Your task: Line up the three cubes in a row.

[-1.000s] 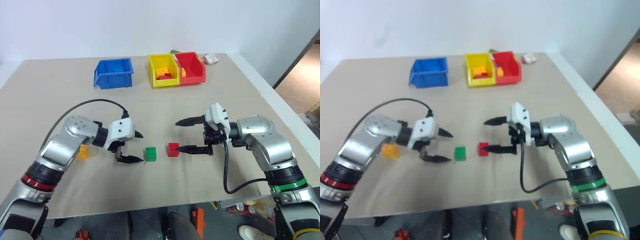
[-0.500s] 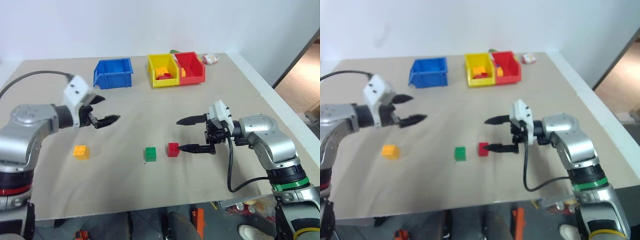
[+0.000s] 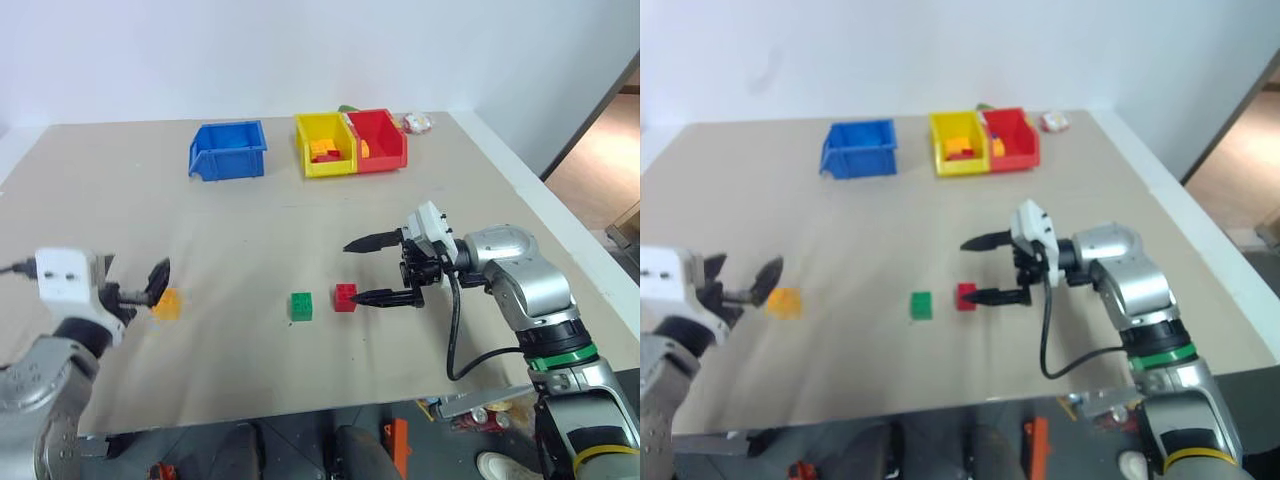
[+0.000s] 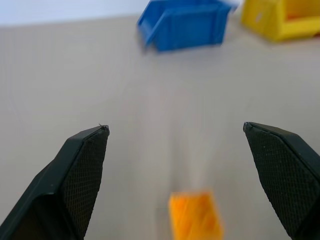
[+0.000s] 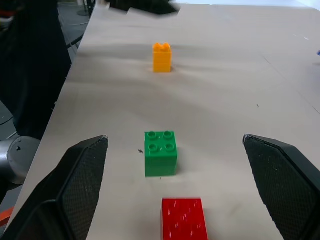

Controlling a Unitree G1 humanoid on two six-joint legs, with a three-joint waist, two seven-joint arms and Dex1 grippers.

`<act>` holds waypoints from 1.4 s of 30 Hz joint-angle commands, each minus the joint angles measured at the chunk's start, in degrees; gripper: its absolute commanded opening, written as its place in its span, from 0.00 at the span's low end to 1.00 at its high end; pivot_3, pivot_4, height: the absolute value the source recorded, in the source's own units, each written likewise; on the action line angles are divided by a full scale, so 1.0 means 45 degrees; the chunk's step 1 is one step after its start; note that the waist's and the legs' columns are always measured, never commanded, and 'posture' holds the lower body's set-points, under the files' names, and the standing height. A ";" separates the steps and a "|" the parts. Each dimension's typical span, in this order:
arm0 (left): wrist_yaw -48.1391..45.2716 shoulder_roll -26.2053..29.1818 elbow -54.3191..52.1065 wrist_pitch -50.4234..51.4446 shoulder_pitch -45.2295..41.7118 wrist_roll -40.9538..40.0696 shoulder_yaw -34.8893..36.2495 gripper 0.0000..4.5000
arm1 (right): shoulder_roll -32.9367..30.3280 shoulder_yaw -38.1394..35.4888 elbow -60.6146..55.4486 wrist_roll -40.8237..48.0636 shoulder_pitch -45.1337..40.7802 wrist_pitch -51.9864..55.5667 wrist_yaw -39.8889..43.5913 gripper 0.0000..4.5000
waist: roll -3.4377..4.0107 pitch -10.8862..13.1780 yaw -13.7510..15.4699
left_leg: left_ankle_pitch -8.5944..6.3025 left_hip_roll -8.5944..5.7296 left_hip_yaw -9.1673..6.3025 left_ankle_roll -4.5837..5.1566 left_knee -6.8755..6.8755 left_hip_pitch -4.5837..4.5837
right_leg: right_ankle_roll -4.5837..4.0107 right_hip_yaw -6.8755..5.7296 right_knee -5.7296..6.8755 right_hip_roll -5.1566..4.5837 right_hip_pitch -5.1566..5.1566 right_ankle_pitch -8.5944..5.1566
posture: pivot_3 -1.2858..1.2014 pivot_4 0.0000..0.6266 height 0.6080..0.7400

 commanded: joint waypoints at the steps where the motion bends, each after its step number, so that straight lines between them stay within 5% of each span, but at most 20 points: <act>1: -0.0186 0.0112 0.0355 -0.1007 0.0123 -0.0134 -0.0479 0.99 | 0.0006 -0.0016 -0.0114 -0.0079 -0.0317 -0.0269 0.0297 1.00 | -0.0001 -0.0001 0.0017 | -0.0001 -0.0005 0.0001 -0.0001 -0.0002 -0.0003 | -0.0003 -0.0009 0.0000 -0.0013 -0.0002 0.0002 | 0.52 0.24 1.00; 17: 0.0926 -0.0263 0.3017 -0.2425 0.0659 0.0521 -0.2119 0.99 | -0.0506 -0.0310 -0.0642 -0.0120 0.0122 -0.0080 0.0175 1.00 | -0.0004 -0.0002 -0.0030 | 0.0000 0.0007 0.0009 0.0022 -0.0037 -0.0049 | -0.0013 0.0024 -0.0024 -0.0034 -0.0056 -0.0035 | 0.52 0.24 1.00; 26: 0.1116 -0.0010 0.3391 -0.2615 0.0586 0.0592 -0.2380 0.30 | -0.0681 -0.0378 -0.0723 -0.0119 0.0195 -0.0120 0.0110 1.00 | -0.0004 -0.0002 -0.0033 | 0.0000 0.0005 0.0014 0.0022 -0.0038 -0.0077 | -0.0012 0.0025 -0.0023 -0.0031 -0.0086 -0.0033 | 0.52 0.24 1.00; 27: 0.1028 0.0078 0.3351 -0.2672 0.0649 0.0617 -0.2486 0.30 | -0.0692 -0.0381 -0.0727 -0.0115 0.0195 -0.0117 0.0104 1.00 | -0.0004 -0.0002 -0.0033 | 0.0000 0.0004 0.0015 0.0022 -0.0037 -0.0086 | -0.0010 0.0025 -0.0023 -0.0031 -0.0094 -0.0031 | 0.52 0.24 1.00; 31: -0.0029 0.1048 0.3205 -0.3346 0.0859 0.0731 -0.3125 0.30 | -0.0695 -0.0403 -0.0728 -0.0128 0.0172 -0.0152 0.0036 1.00 | -0.0004 -0.0002 -0.0032 | -0.0001 0.0003 0.0020 0.0021 -0.0039 -0.0096 | -0.0010 0.0029 -0.0023 -0.0031 -0.0109 -0.0031 | 0.52 0.24 1.00; 42: -0.7329 0.5376 0.4661 -0.6183 -0.0451 -0.0377 -0.5312 0.30 | -0.0669 -0.0312 -0.0681 -0.0220 -0.0027 -0.0201 -0.0093 1.00 | -0.0001 -0.0001 -0.0034 | -0.0003 0.0010 0.0057 0.0016 -0.0062 -0.0113 | -0.0034 0.0020 -0.0024 -0.0042 -0.0159 -0.0025 | 0.52 0.24 1.00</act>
